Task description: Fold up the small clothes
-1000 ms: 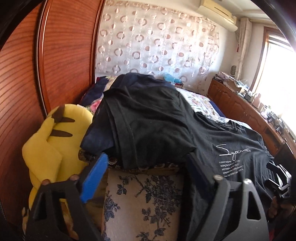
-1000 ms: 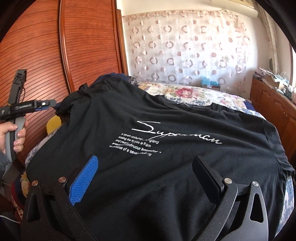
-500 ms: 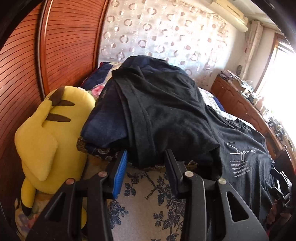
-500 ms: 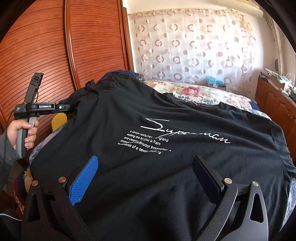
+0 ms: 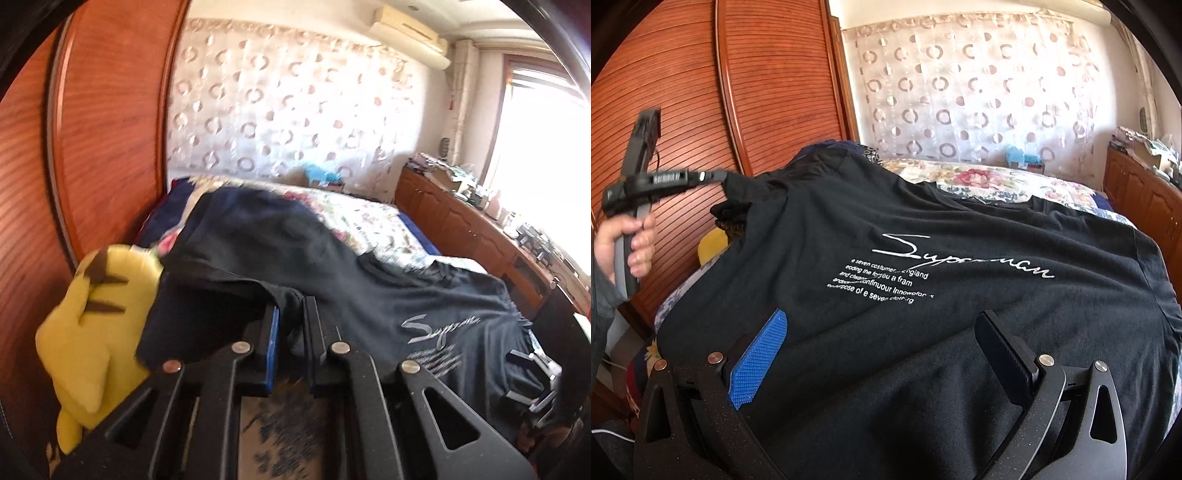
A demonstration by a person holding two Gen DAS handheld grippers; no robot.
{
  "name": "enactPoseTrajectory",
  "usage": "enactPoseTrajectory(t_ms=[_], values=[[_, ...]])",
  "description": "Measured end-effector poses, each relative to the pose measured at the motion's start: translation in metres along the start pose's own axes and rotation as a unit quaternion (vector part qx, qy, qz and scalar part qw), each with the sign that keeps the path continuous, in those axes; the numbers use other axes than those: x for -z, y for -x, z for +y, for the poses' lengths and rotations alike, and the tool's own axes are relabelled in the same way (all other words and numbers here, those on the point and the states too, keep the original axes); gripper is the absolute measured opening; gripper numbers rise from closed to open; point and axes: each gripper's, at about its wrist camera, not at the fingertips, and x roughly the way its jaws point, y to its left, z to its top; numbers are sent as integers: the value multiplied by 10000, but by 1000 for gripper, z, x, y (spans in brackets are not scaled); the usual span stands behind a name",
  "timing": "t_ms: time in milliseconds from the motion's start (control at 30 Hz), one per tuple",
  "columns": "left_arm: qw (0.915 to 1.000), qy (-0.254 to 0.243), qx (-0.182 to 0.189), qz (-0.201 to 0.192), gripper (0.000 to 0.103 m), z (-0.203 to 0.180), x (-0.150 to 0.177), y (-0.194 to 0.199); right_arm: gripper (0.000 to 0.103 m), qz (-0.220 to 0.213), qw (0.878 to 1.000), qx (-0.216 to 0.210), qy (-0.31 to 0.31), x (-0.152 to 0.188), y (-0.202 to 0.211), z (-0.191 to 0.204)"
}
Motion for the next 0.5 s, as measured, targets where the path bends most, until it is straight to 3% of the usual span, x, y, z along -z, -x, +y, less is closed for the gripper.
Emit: enactPoseTrajectory(t_ms=[167, 300, 367, 433, 500], values=[[9990, -426, 132, -30, 8, -43, -30, -15, 103, 14, 10000, -11, 2, 0, 0, 1], [9955, -870, 253, 280, 9, -86, -39, -35, 103, 8, 10000, -21, -12, 0, 1, 1], [9922, -1002, 531, 509, 9, -101, -38, -42, 103, -3, 10000, -25, -36, 0, 1, 0], [9889, -1094, 716, 700, 15, -109, -36, -43, 103, -9, 10000, -43, -73, 1, 1, -2], [9887, -1228, 571, 642, 24, -113, -33, -34, 103, 1, 9999, -67, -132, 1, 1, -4]])
